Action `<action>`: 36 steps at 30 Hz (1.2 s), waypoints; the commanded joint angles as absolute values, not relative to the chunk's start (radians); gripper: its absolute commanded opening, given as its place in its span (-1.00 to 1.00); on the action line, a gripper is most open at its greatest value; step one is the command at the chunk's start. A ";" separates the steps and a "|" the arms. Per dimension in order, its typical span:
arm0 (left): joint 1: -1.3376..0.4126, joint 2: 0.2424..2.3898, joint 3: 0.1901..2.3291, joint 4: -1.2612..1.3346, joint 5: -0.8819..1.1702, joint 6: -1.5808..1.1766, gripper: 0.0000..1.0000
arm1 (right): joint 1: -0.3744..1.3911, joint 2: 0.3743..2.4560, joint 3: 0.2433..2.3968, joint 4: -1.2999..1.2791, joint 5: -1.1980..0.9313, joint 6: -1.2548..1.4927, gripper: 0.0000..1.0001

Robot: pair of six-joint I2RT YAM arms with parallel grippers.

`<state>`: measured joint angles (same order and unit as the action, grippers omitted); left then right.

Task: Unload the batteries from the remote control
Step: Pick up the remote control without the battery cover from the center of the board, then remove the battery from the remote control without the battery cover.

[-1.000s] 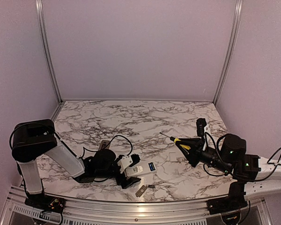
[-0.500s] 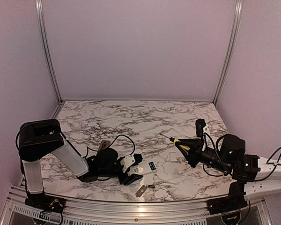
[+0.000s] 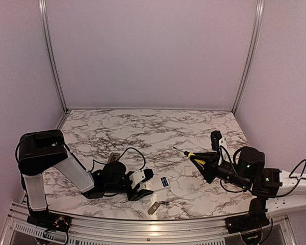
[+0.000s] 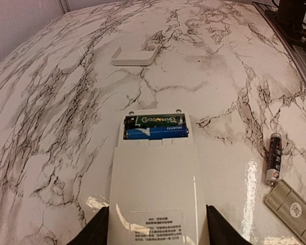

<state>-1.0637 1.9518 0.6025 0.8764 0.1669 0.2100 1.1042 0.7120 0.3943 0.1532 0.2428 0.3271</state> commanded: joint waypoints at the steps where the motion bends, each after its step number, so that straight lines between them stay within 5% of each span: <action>1: -1.062 1.907 0.593 0.892 0.126 0.240 -0.91 | 1.109 0.741 0.445 0.108 0.270 0.314 -1.00; 36: -1.066 1.773 0.511 0.839 0.209 0.490 -1.00 | 1.109 1.100 0.767 -0.326 0.073 0.161 -1.00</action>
<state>-1.0630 1.8091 0.5259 0.8356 0.1703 0.4408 1.1042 1.0622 0.7235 -0.3019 0.1040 0.1982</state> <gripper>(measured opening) 0.586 0.136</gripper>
